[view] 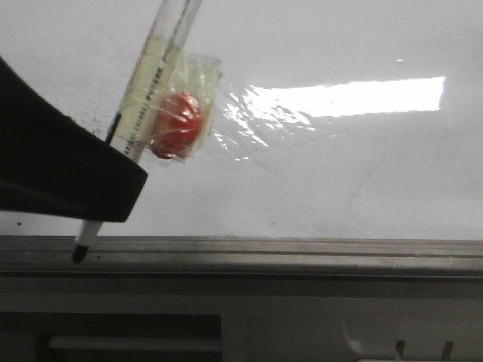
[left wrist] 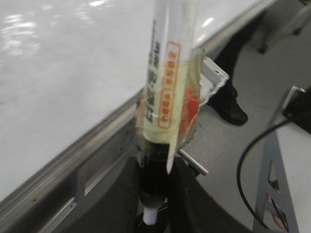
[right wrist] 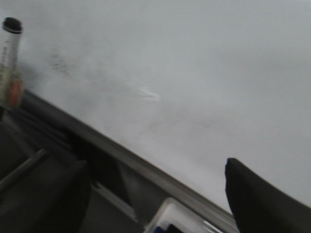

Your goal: Write number 8 on whiteboard

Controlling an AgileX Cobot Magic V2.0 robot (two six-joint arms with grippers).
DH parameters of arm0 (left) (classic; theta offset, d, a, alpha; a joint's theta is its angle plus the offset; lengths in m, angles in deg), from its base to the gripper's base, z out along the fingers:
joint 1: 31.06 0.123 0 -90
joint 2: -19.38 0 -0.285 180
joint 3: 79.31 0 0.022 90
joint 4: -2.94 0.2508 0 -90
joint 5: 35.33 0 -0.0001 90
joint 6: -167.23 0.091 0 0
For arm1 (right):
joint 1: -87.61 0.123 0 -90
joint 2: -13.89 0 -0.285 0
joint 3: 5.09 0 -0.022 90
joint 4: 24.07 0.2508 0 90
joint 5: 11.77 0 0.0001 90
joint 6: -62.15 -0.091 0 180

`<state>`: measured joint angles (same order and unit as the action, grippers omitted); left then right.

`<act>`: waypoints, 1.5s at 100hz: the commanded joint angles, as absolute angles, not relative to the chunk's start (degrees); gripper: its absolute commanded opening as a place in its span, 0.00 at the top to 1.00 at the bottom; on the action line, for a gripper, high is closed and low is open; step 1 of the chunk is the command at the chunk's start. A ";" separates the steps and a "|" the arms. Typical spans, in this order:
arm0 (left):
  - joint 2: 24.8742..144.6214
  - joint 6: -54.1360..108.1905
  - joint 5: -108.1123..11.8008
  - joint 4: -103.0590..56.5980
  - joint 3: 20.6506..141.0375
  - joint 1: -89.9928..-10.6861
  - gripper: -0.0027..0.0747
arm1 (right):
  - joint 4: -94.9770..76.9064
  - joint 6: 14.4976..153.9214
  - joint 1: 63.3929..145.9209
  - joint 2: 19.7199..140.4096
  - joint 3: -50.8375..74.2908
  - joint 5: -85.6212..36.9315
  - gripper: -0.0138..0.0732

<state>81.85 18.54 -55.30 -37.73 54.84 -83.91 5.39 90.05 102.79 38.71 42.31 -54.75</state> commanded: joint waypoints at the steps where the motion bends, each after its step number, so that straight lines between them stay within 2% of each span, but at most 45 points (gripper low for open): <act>1: 79.34 23.39 -53.49 -38.57 56.37 -88.10 0.99 | 18.44 102.15 104.85 42.34 40.70 -52.23 0.25; 17: 78.62 27.14 -52.53 -38.57 56.37 -94.33 0.99 | 30.28 120.78 109.23 47.49 40.70 -53.58 0.25; 29: 78.62 27.72 -51.45 -38.36 56.37 -96.38 0.99 | 36.78 129.16 112.53 51.21 40.70 -53.99 0.25; 75: 78.62 29.83 -47.06 -33.62 56.37 -96.79 0.99 | 55.55 144.45 123.72 64.38 40.59 -51.00 0.25; 103: 78.62 29.83 -46.45 -33.62 56.37 -96.79 0.99 | 67.40 156.38 124.31 68.65 40.50 -50.33 0.25; 135: 78.62 29.83 -46.45 -33.62 56.37 -96.79 0.99 | 73.98 160.07 124.31 74.72 40.50 -54.11 0.26; 142: 78.62 29.83 -46.45 -33.62 56.37 -96.79 0.99 | 74.53 160.07 124.31 75.65 40.50 -54.35 0.30; 150: 78.62 29.83 -46.59 -33.62 56.37 -96.79 0.99 | 74.66 160.07 124.31 76.26 40.50 -54.87 0.45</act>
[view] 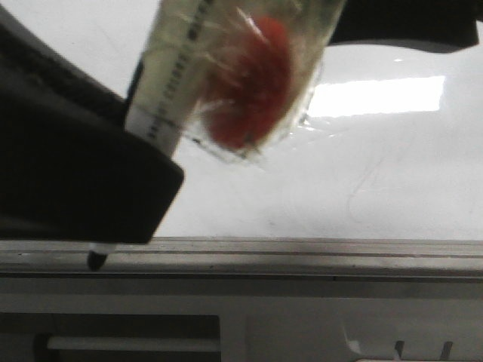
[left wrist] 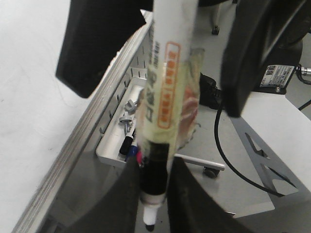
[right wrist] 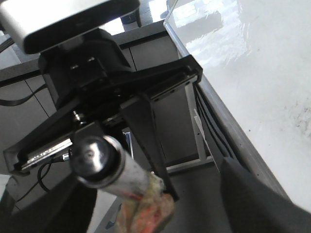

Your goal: Write number 8 on whiteboard

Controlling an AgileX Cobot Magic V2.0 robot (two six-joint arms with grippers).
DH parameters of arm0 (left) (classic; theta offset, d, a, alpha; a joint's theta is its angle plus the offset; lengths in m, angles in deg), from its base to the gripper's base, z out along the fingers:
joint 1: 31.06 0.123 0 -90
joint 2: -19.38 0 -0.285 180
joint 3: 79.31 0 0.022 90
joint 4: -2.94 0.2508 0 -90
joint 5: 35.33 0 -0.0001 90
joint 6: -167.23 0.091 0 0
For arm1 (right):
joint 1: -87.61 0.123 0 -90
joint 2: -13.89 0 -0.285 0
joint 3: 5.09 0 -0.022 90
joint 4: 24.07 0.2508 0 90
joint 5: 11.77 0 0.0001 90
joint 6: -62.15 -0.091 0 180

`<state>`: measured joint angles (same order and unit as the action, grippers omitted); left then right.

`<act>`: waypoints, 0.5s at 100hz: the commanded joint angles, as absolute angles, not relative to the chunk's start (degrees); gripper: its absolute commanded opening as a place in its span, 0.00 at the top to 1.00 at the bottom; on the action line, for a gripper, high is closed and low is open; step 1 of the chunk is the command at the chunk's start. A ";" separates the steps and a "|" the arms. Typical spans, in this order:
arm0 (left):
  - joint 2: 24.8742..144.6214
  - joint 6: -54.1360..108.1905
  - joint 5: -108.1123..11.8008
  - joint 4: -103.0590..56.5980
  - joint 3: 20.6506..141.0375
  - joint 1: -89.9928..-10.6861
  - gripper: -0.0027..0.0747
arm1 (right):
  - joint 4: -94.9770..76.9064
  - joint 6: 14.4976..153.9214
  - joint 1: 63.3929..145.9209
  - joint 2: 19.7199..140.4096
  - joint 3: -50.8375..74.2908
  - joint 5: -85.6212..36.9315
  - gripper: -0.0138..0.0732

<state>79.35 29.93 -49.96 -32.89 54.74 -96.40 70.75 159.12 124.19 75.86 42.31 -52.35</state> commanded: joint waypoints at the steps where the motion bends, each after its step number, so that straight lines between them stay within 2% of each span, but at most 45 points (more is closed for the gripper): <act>1: 78.62 29.83 -46.59 -33.62 56.37 -96.79 0.99 | 74.66 160.07 124.31 76.40 40.50 -54.85 0.47; 11: 78.62 29.83 -46.59 -33.62 56.37 -96.79 0.99 | 74.75 160.21 124.31 76.38 40.50 -55.00 0.72; 22: 78.62 29.83 -46.59 -33.62 56.37 -96.79 0.99 | 74.75 162.34 124.31 76.38 40.50 -55.23 0.93; 41: 78.62 29.83 -46.59 -33.62 56.37 -96.79 0.99 | 74.75 164.75 124.31 76.16 40.50 -55.08 0.91; 50: 78.21 29.83 -46.48 -33.87 56.37 -96.79 0.90 | 74.50 165.17 124.31 75.04 40.50 -52.95 0.91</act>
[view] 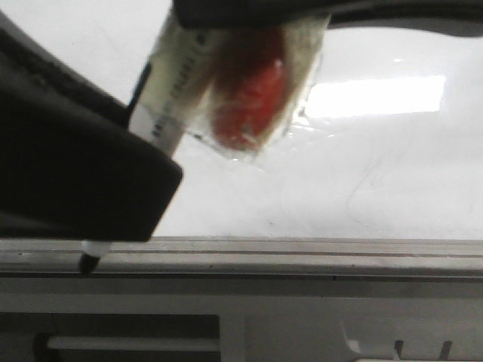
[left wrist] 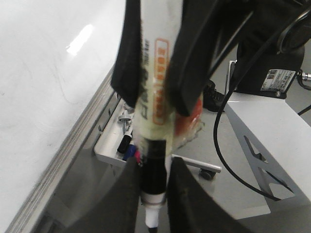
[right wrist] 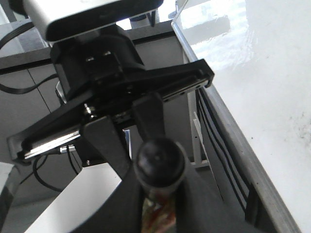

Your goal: Write number 8 on whiteboard

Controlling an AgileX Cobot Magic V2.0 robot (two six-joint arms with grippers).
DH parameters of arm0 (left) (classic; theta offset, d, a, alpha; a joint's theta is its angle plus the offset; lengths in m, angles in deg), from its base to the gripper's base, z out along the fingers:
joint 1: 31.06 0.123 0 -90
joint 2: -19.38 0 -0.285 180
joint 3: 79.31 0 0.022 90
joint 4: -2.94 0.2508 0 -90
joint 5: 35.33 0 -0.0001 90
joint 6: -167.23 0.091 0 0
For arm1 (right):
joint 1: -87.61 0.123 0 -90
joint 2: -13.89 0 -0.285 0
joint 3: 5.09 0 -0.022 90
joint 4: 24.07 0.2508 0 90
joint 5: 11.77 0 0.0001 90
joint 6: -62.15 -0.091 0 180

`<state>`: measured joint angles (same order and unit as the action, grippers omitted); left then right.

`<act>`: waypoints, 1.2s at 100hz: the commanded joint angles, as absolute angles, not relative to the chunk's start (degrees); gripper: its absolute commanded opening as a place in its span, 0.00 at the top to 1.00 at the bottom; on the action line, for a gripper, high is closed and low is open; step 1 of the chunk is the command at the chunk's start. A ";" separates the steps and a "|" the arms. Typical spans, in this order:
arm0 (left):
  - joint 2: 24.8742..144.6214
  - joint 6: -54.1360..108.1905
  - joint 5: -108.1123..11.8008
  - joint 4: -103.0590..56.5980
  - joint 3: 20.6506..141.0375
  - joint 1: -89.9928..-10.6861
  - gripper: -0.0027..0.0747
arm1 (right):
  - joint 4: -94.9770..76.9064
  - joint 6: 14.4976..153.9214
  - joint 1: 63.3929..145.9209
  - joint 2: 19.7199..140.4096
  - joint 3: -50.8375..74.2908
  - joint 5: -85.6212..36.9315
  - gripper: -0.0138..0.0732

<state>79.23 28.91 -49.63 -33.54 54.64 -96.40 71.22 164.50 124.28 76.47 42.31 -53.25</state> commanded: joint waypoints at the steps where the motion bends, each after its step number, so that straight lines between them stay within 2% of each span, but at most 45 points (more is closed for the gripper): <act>1: 78.02 29.83 -46.48 -34.01 56.37 -96.79 0.89 | 74.50 165.17 124.31 74.90 40.50 -52.37 0.91; 20: 72.38 29.21 -45.20 -34.36 56.37 -96.57 0.47 | 69.95 167.03 127.11 69.81 40.50 -40.86 0.91; 28: 68.74 29.21 -44.50 -34.39 56.37 -96.57 0.39 | 69.35 170.50 129.31 67.63 39.89 -35.21 0.91; 59: 57.64 26.16 -43.50 -34.49 55.81 -96.57 0.40 | 57.34 178.49 140.97 69.43 28.12 -9.37 0.91; 81: 55.75 21.95 -40.12 -34.49 52.43 -96.57 0.58 | 57.17 179.90 149.58 71.16 29.50 12.27 0.91; 106: 55.39 20.26 -33.33 -36.45 50.25 -96.57 0.74 | 63.58 174.64 152.78 69.16 36.18 23.46 0.92; 120: 55.39 20.26 -32.72 -36.71 50.25 -96.57 0.83 | 62.67 171.05 152.78 65.78 39.28 24.97 0.92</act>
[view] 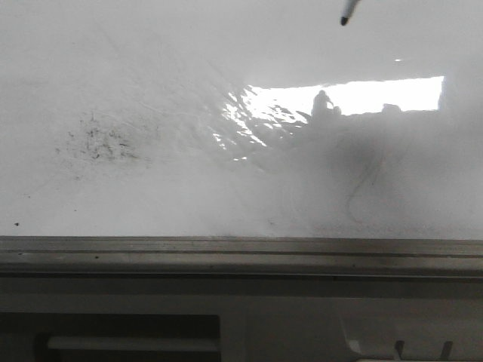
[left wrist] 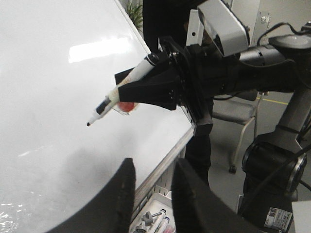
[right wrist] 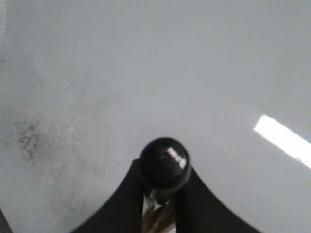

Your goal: Write number 8 on whiteboard

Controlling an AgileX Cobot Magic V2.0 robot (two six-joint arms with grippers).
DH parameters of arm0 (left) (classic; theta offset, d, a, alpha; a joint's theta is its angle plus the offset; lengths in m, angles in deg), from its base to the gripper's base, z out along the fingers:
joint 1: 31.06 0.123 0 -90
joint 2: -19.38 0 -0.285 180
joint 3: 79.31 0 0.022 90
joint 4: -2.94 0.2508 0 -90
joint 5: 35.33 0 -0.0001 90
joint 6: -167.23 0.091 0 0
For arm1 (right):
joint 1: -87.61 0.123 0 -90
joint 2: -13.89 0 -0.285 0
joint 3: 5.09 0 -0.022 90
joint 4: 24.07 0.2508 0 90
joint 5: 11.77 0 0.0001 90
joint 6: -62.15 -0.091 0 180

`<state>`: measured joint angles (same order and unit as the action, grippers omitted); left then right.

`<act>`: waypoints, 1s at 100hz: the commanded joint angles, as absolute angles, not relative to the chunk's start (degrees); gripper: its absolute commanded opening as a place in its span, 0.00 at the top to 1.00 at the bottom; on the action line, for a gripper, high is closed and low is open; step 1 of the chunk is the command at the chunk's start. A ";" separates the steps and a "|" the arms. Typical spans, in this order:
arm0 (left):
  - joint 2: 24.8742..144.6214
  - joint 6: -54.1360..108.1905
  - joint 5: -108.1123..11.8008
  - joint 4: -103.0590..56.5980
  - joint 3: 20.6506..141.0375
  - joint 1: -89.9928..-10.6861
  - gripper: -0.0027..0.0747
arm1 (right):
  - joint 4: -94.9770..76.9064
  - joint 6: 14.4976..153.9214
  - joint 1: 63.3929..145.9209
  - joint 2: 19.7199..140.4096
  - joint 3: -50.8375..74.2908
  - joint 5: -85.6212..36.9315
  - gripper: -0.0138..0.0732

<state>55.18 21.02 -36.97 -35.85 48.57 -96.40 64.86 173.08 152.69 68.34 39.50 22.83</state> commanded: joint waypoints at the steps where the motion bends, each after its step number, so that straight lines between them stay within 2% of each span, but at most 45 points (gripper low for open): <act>1: 55.39 20.26 -32.72 -36.71 50.25 -96.57 0.84 | 62.67 171.05 152.78 65.64 39.41 24.87 0.92; 23: 55.39 20.62 -32.59 -36.71 50.25 -96.57 0.93 | 62.64 171.05 152.78 64.31 40.72 23.96 0.92; 52: 55.39 20.62 -32.71 -36.82 50.25 -96.57 0.99 | 62.55 171.05 152.78 64.31 40.72 12.70 0.92; 100: 55.39 20.62 -32.71 -36.82 50.25 -96.57 0.99 | 62.16 171.78 152.78 64.31 40.72 -4.02 0.92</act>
<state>55.09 21.01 -36.33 -36.32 48.57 -96.40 64.06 170.98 152.69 64.66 42.25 -0.85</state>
